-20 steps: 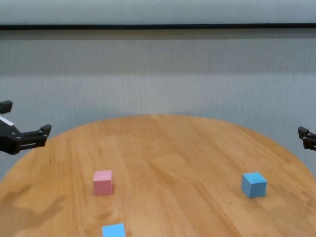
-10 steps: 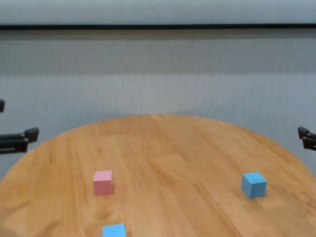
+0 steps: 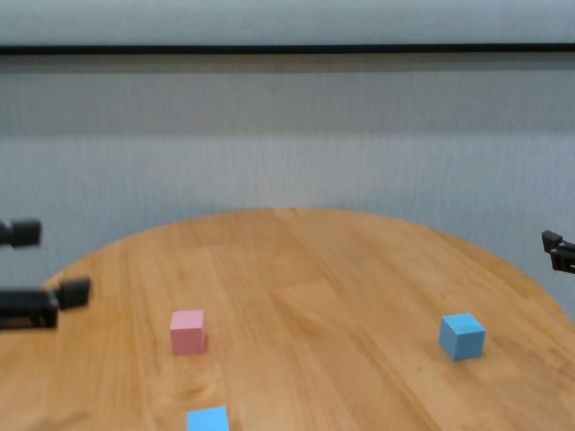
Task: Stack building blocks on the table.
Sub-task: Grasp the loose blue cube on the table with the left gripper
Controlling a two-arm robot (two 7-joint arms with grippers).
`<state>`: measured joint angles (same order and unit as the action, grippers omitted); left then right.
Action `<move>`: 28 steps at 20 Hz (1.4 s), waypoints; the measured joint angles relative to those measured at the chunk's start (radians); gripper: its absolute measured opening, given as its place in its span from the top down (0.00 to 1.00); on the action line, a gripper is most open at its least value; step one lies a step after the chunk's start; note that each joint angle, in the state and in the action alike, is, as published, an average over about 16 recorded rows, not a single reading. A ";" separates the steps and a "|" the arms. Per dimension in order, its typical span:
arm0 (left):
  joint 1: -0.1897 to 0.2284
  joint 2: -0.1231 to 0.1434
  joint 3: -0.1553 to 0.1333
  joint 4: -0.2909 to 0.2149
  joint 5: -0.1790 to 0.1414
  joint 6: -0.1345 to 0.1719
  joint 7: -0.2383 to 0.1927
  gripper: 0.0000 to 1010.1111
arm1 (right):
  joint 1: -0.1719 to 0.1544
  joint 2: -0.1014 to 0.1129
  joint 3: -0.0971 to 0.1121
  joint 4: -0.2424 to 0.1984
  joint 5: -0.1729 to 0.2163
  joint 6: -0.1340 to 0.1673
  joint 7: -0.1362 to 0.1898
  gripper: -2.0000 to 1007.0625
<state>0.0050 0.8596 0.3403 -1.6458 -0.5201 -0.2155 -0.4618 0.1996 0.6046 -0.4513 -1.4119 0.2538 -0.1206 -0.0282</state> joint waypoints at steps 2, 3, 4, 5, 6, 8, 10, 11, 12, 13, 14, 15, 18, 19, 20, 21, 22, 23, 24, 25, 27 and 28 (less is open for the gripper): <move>0.004 -0.001 0.011 -0.004 -0.003 0.000 -0.029 0.01 | 0.000 0.000 0.000 0.000 0.000 0.000 0.000 0.00; 0.004 -0.003 0.017 -0.005 0.000 0.000 -0.042 0.01 | 0.000 0.000 0.000 0.000 0.000 0.000 0.000 0.00; 0.004 -0.006 0.024 -0.005 0.003 0.000 -0.054 0.01 | 0.000 0.000 0.000 0.000 0.000 0.000 0.000 0.00; 0.003 -0.010 0.032 -0.005 0.008 0.000 -0.065 0.01 | 0.000 0.000 0.000 0.000 0.000 0.000 0.000 0.00; 0.002 -0.014 0.040 -0.004 0.014 0.001 -0.075 0.01 | 0.000 0.000 0.000 0.000 0.000 0.000 0.000 0.00; -0.003 -0.024 0.057 -0.001 0.029 0.002 -0.094 0.01 | 0.000 0.000 0.000 0.000 0.000 0.000 0.000 0.00; -0.008 -0.035 0.073 0.004 0.045 0.002 -0.110 0.01 | 0.000 0.000 0.000 0.000 0.000 0.000 0.000 0.00; -0.012 -0.041 0.080 0.006 0.053 0.003 -0.117 0.01 | 0.000 0.000 0.000 0.000 0.000 0.000 0.000 0.00; -0.015 -0.046 0.087 0.009 0.061 0.004 -0.124 0.01 | 0.000 0.000 0.000 0.000 0.000 0.000 0.000 0.00; -0.019 -0.052 0.093 0.012 0.068 0.006 -0.130 0.01 | 0.000 0.000 0.000 0.000 0.000 0.000 0.000 0.00; -0.022 -0.058 0.099 0.015 0.074 0.008 -0.136 0.01 | 0.000 0.000 0.000 0.000 0.000 0.000 0.000 0.00; -0.026 -0.064 0.103 0.018 0.080 0.011 -0.141 0.01 | 0.000 0.000 0.000 0.000 0.000 0.000 0.000 0.00; -0.037 -0.081 0.116 0.029 0.098 0.019 -0.152 0.01 | 0.000 0.000 0.000 0.000 0.000 0.000 0.000 0.00; -0.041 -0.087 0.119 0.034 0.103 0.022 -0.155 0.01 | 0.000 0.000 0.000 0.000 0.000 0.000 0.000 0.00; -0.045 -0.094 0.123 0.039 0.109 0.025 -0.158 0.01 | 0.000 0.000 0.000 0.000 0.000 0.000 0.000 0.00; -0.049 -0.100 0.126 0.044 0.115 0.029 -0.161 0.01 | 0.000 0.000 0.000 0.000 0.000 0.000 0.000 0.00; -0.053 -0.106 0.129 0.050 0.120 0.033 -0.164 0.01 | 0.000 0.000 0.000 0.000 0.000 0.000 0.000 0.00; -0.058 -0.112 0.132 0.056 0.126 0.036 -0.167 0.01 | 0.000 0.000 0.000 0.000 0.000 0.000 0.000 0.00; -0.062 -0.119 0.135 0.063 0.130 0.040 -0.169 0.01 | 0.000 0.000 0.000 0.000 0.000 0.000 0.000 0.00; -0.066 -0.125 0.138 0.070 0.135 0.045 -0.173 0.01 | 0.000 0.000 0.000 0.000 0.000 0.000 0.000 0.00; -0.076 -0.138 0.143 0.084 0.143 0.053 -0.180 0.01 | 0.000 0.000 0.000 0.000 0.000 0.000 0.000 0.00; -0.080 -0.144 0.145 0.092 0.147 0.057 -0.184 0.01 | 0.000 0.000 0.000 0.000 0.000 0.000 0.000 0.00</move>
<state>-0.0753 0.7158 0.4858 -1.5535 -0.3736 -0.1586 -0.6462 0.1996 0.6046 -0.4513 -1.4118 0.2538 -0.1206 -0.0282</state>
